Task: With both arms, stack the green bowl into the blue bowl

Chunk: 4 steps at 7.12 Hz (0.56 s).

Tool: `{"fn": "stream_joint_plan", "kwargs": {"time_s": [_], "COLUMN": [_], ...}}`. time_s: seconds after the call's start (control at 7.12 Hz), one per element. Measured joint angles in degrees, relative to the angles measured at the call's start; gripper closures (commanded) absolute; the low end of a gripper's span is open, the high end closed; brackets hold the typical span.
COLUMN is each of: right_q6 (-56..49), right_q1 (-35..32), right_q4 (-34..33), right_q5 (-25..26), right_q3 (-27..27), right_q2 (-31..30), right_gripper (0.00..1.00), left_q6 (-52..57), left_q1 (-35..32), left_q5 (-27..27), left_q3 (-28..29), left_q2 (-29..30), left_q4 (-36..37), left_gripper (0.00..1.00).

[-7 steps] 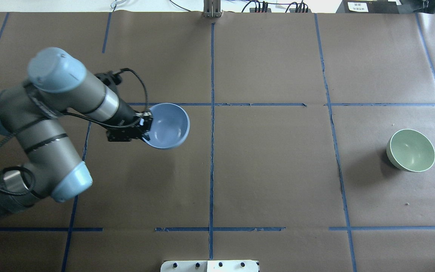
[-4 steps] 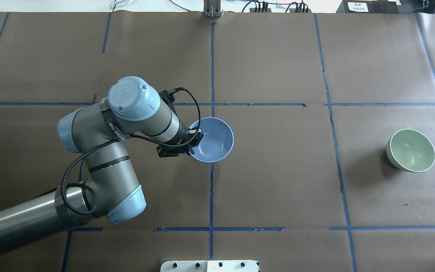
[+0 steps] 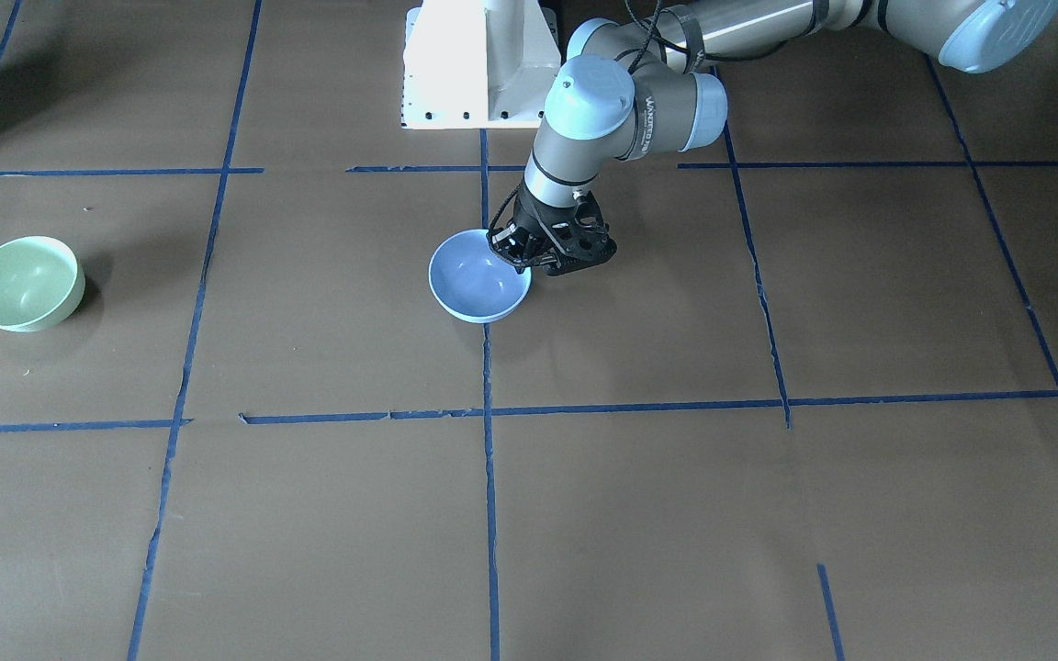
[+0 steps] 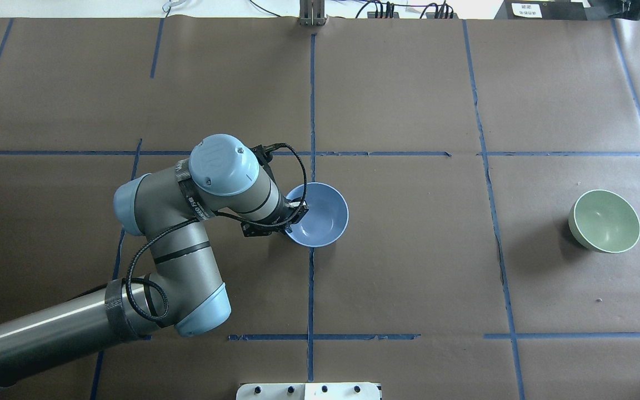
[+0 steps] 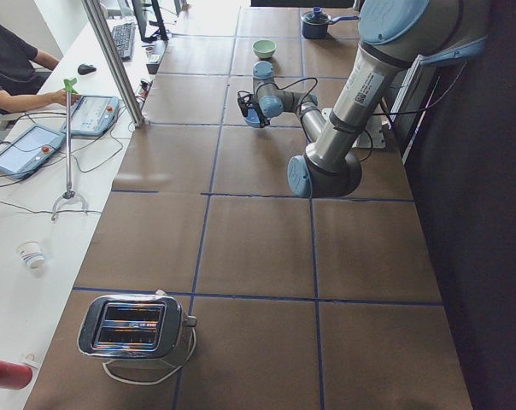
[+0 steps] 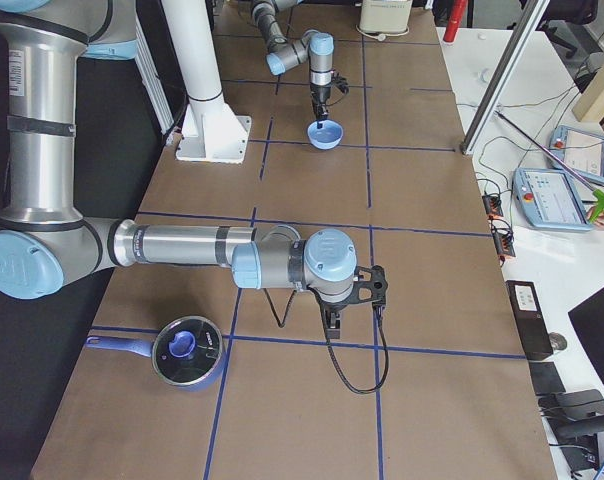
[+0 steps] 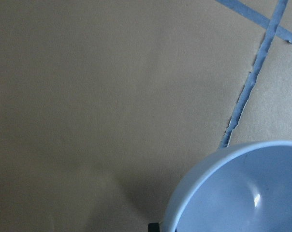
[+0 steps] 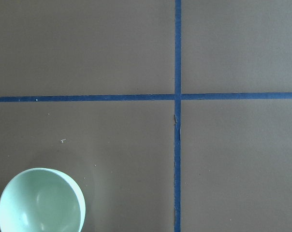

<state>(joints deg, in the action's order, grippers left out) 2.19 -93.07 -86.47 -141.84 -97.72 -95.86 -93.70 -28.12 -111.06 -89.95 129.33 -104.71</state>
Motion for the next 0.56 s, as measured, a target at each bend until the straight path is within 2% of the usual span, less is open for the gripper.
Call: {"fn": "stream_joint_plan", "kwargs": {"time_s": [0.14, 0.56], "right_q6": [0.0, 0.0], "right_q1": [0.0, 0.1], "right_q4": [0.0, 0.1], "right_q5": [-0.1, -0.1], "right_q3": [0.0, 0.0], "right_q2": [0.0, 0.1], "right_gripper": [0.0, 0.0], "left_q6": [1.1, 1.9], "left_q1": [-0.2, -2.7], "left_q5": [0.0, -1.9], "left_q3": [0.0, -1.6], "left_q2": [-0.2, -0.6], "left_q4": [0.1, 1.0], "left_gripper": [0.0, 0.0]}}
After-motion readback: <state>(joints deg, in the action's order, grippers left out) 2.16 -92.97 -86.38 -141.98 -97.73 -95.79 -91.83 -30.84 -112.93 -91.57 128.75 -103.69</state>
